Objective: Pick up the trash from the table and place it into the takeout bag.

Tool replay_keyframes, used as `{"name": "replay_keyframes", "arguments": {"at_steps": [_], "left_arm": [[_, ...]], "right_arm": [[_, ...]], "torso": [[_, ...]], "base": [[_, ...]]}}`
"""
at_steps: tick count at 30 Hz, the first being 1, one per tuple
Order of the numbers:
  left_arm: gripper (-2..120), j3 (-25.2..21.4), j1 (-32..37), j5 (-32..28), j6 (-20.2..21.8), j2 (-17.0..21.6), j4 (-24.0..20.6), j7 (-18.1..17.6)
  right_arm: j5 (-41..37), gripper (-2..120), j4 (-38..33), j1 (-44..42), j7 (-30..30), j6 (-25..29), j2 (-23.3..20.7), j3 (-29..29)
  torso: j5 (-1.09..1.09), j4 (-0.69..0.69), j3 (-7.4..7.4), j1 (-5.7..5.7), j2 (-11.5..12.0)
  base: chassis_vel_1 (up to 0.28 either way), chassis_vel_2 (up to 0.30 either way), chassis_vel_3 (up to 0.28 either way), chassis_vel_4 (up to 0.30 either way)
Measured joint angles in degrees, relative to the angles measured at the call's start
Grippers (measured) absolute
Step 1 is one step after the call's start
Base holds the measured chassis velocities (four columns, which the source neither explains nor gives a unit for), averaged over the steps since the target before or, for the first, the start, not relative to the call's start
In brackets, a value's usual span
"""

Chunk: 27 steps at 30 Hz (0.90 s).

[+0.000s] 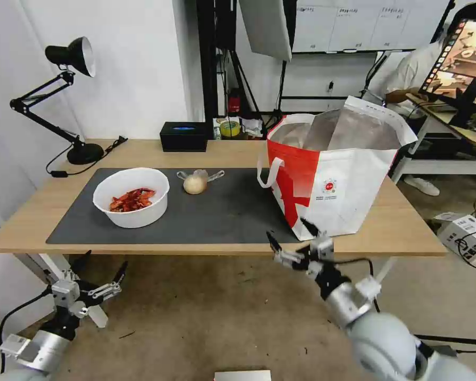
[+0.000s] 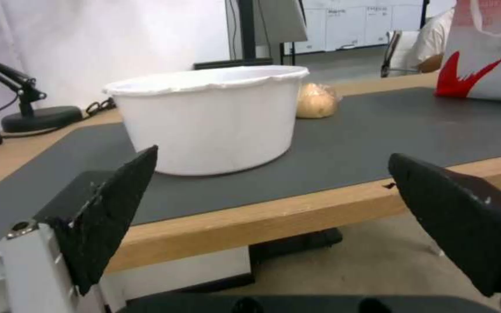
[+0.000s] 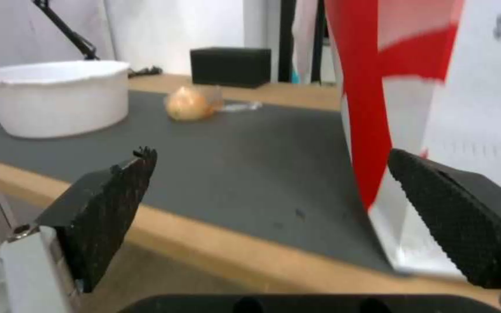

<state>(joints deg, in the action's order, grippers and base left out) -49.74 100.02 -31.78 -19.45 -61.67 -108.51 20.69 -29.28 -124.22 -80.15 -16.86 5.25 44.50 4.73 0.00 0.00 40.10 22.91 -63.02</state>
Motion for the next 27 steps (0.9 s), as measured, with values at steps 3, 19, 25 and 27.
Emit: {"name": "replay_keyframes", "arguments": {"at_steps": [3, 19, 25, 27], "left_arm": [[100, 0.0, 0.1, 0.0, -0.1, -0.2, 0.1, 0.1], [100, 0.5, 0.0, 0.2, -0.6, -0.7, 0.8, 0.2], [100, 0.6, 0.1, 0.2, -0.6, -0.8, 0.9, 0.3], [100, 0.6, 0.1, 0.2, -0.6, -0.8, 1.0, 0.4]], "right_arm": [[1.2, 100, 0.4, -1.8, -0.3, 0.0, 0.8, 0.1], [4.9, 100, 2.9, -5.6, -1.1, 0.6, 3.6, -0.1], [5.0, 100, 2.9, -6.0, -1.2, 0.7, 3.8, -0.1], [5.0, 100, 2.8, -6.0, -1.2, 0.7, 3.8, -0.1]], "torso": [[-0.01, 0.0, 0.0, 0.0, 0.0], [0.0, 0.0, 0.01, 0.01, 0.0], [0.0, 0.0, 0.0, 0.01, 0.0], [0.0, 0.0, 0.0, 0.01, 0.0]], "base": [[0.0, 0.0, 0.0, 0.0], [0.0, 0.0, 0.0, 0.0], [0.0, 0.0, 0.0, 0.0], [0.0, 0.0, 0.0, 0.0]]}}
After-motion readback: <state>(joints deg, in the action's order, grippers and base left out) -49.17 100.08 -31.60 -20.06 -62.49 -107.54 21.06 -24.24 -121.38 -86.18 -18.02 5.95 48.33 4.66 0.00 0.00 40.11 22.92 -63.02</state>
